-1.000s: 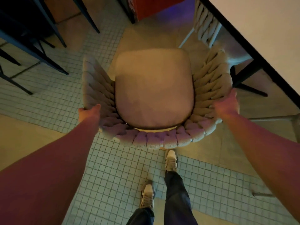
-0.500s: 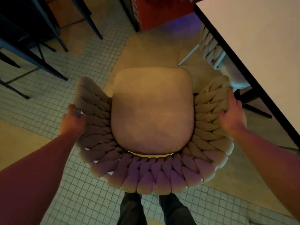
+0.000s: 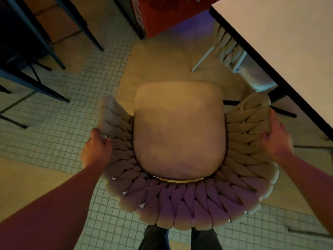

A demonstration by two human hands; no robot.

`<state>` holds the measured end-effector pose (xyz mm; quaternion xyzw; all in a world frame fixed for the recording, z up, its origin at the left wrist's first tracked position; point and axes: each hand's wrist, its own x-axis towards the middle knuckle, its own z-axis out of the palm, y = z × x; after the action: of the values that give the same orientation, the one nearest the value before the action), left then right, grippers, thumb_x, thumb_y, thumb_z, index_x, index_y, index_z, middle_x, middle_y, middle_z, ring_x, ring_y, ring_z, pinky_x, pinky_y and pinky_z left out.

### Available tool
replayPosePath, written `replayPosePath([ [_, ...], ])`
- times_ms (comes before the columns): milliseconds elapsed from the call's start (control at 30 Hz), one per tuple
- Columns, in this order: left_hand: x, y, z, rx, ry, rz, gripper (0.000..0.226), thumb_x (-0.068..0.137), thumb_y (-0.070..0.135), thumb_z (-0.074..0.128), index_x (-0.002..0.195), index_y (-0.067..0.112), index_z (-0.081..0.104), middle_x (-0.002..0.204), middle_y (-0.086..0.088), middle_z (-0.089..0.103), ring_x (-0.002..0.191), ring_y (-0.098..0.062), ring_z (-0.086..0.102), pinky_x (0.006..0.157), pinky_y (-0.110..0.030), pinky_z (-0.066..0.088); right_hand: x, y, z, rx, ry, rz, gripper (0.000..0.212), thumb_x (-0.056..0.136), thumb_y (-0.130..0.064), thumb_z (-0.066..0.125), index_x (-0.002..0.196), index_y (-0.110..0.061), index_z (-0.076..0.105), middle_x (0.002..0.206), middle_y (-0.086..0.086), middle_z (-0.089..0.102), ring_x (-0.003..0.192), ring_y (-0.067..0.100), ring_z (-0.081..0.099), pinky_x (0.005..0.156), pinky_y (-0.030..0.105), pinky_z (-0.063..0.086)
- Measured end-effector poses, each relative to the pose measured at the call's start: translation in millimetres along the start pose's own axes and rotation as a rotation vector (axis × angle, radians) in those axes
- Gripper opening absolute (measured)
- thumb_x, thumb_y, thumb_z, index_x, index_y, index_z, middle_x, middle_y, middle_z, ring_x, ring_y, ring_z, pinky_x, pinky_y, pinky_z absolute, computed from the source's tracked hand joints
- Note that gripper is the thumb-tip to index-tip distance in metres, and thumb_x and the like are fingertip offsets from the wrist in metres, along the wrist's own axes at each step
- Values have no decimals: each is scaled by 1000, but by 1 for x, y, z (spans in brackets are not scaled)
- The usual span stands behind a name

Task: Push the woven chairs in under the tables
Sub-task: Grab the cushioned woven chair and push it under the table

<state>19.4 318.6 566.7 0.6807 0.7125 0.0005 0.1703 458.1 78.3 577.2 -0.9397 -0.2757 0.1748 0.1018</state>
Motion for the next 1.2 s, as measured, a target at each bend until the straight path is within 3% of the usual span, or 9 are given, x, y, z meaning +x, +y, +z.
replayPosePath([
  [167,4,-2,-3,39,-19,100,48,91,32,50,132,10,36,104,-27,64,92,-49,61,70,-50,45,-36,15,10,33,54,76,79,89,-7,55,154,-25,14,128,29,45,100,51,54,74,49,46],
  [467,24,1,-8,115,-99,205,45,93,38,49,128,13,36,102,-29,64,93,-50,60,66,-46,42,-93,36,30,100,110,179,83,87,-10,55,154,-31,11,134,18,44,88,46,59,64,42,46],
  [867,52,71,0,204,-175,459,50,92,41,50,133,15,38,108,-29,64,97,-50,60,75,-50,46,-179,71,39,203,212,432,81,87,-9,54,153,-31,13,127,20,49,92,42,59,64,36,40],
  [1100,61,116,10,230,-216,591,52,93,41,50,136,14,38,110,-30,64,100,-50,59,75,-48,45,-205,77,48,246,284,567,79,87,-10,53,152,-34,15,128,20,49,99,44,58,73,46,48],
  [1200,60,134,14,229,-234,650,51,92,40,50,134,13,39,110,-28,64,100,-48,60,76,-49,46,-221,81,53,269,324,617,80,85,-11,54,151,-37,17,123,21,52,93,43,59,67,43,47],
])
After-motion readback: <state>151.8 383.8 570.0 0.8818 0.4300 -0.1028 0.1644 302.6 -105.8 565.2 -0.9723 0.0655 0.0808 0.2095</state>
